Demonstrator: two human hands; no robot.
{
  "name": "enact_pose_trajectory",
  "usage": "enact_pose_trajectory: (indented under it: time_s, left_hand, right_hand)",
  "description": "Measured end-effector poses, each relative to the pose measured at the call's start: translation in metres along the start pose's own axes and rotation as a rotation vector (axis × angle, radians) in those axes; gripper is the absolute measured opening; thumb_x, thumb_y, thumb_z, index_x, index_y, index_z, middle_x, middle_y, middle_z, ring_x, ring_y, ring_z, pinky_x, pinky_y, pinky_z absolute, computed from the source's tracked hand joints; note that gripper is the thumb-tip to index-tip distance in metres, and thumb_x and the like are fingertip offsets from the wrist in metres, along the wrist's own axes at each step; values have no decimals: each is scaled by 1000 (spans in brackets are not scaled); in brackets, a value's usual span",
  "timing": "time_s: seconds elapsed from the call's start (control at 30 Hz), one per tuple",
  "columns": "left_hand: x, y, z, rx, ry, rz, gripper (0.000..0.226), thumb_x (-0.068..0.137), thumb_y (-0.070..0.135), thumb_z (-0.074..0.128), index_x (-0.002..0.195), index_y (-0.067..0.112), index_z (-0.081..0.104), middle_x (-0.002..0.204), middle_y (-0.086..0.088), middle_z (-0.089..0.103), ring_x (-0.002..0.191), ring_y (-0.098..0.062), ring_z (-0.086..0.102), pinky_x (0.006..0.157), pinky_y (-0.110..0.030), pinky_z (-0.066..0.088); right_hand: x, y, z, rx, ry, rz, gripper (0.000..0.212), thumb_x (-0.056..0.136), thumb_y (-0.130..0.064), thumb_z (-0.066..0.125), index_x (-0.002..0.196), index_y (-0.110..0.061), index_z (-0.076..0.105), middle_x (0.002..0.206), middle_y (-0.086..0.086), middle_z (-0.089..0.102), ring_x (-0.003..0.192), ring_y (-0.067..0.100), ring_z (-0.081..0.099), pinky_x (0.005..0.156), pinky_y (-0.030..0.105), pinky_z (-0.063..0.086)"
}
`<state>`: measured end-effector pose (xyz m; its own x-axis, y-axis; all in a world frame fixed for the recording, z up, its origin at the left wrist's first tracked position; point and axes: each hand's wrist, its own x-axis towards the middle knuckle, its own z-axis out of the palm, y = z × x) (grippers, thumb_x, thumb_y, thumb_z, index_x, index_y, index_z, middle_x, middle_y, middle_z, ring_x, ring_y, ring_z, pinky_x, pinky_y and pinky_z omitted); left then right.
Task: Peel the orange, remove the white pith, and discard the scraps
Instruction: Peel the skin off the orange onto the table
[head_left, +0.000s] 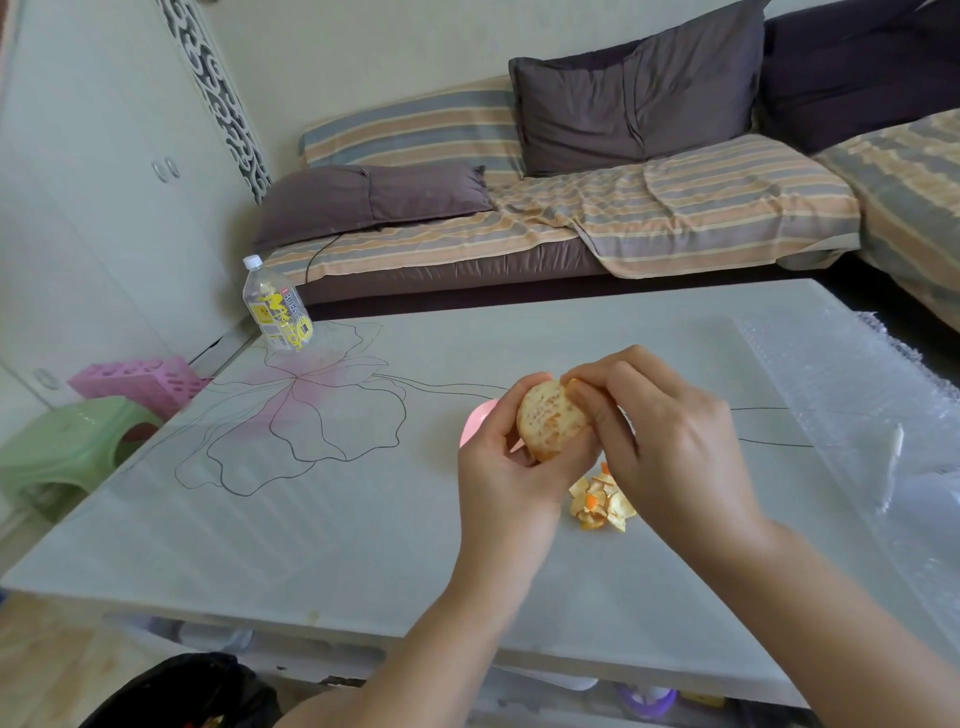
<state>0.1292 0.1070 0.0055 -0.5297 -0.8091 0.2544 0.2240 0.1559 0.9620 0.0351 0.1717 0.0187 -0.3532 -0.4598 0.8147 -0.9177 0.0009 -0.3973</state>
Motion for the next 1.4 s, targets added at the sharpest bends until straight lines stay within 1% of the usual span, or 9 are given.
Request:
enact_pose_trajectory:
  time_s: [0.07, 0.23, 0.4, 0.57, 0.7, 0.87, 1.07, 1.27, 1.4]
  left_hand:
    - [1, -1, 1, 4, -29, -1, 41, 62, 17, 82, 101, 15, 69, 108, -26, 60, 86, -19, 68, 78, -35, 57]
    - [3, 1, 0, -43, -76, -33, 49, 54, 26, 84, 102, 24, 71, 114, -23, 60, 91, -20, 69, 77, -31, 56]
    - [6, 1, -2, -41, -102, -37, 50, 56, 20, 84, 102, 34, 69, 120, -19, 58, 95, -17, 68, 74, -22, 54]
    - [10, 0, -11, 92, -139, -12, 65, 54, 22, 87, 116, 25, 65, 117, -13, 62, 94, -16, 69, 81, -29, 56]
    - [9, 1, -16, 132, -111, 13, 59, 63, 3, 86, 116, 17, 65, 110, -13, 67, 87, -14, 70, 81, -31, 57]
    - [2, 4, -16, 159, -43, 76, 59, 63, 10, 87, 115, 27, 65, 91, 6, 72, 86, -12, 70, 85, -40, 57]
    - [0, 1, -16, 283, 41, 246, 56, 58, 39, 80, 112, 41, 63, 95, 9, 71, 90, -14, 68, 82, -24, 52]
    - [0, -1, -11, 303, 33, 195, 55, 55, 26, 85, 107, 32, 67, 86, 0, 69, 74, -5, 64, 72, -15, 48]
    - [0, 0, -9, 286, 0, 159, 57, 51, 34, 84, 106, 32, 67, 91, -11, 68, 70, -2, 63, 71, -12, 46]
  right_hand:
    - [2, 0, 1, 65, -5, 90, 18, 89, -16, 52, 84, -8, 67, 80, 0, 64, 71, 12, 54, 62, 20, 42]
    - [4, -3, -4, 285, -42, 334, 15, 92, -13, 56, 82, -19, 66, 83, -10, 65, 81, 1, 57, 63, 6, 39]
    - [4, -4, -9, 496, -58, 512, 19, 92, -15, 55, 81, -26, 66, 82, -16, 68, 82, 3, 64, 72, 18, 50]
    - [4, -4, -14, 420, -123, 415, 23, 90, -14, 58, 79, -34, 65, 85, -17, 67, 83, 0, 62, 69, 15, 48]
    - [2, -4, -16, 435, -185, 371, 15, 80, -21, 70, 91, -31, 70, 89, -17, 66, 90, 0, 63, 77, 14, 49]
    - [0, -5, -15, 487, -185, 405, 24, 74, -22, 77, 95, -34, 73, 91, -17, 64, 90, 3, 62, 70, 20, 51]
    - [-2, -9, -11, 344, -70, 237, 8, 81, -20, 70, 82, -18, 77, 78, -9, 65, 72, 7, 62, 56, 16, 46]
    - [-1, -8, -5, -104, 16, -54, 18, 87, -14, 54, 78, -7, 67, 73, 4, 62, 60, 22, 58, 54, 25, 43]
    - [3, -9, -2, -3, -25, 145, 17, 88, -16, 54, 78, -6, 63, 73, 3, 60, 64, 23, 58, 60, 27, 38]
